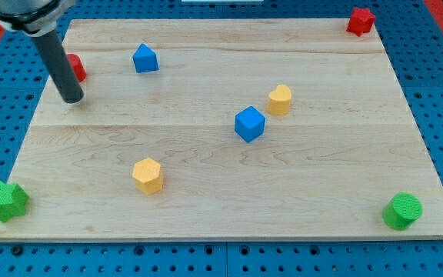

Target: Push the red circle to the top left of the board

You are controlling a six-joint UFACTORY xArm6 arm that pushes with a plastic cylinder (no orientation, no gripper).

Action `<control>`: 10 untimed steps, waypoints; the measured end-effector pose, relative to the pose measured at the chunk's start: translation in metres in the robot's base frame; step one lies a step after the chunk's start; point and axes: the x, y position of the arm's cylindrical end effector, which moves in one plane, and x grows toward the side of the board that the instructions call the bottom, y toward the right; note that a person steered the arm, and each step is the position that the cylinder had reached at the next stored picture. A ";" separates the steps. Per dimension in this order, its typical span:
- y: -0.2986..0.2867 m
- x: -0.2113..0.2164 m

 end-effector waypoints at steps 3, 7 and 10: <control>-0.017 -0.131; -0.028 -0.044; -0.066 -0.070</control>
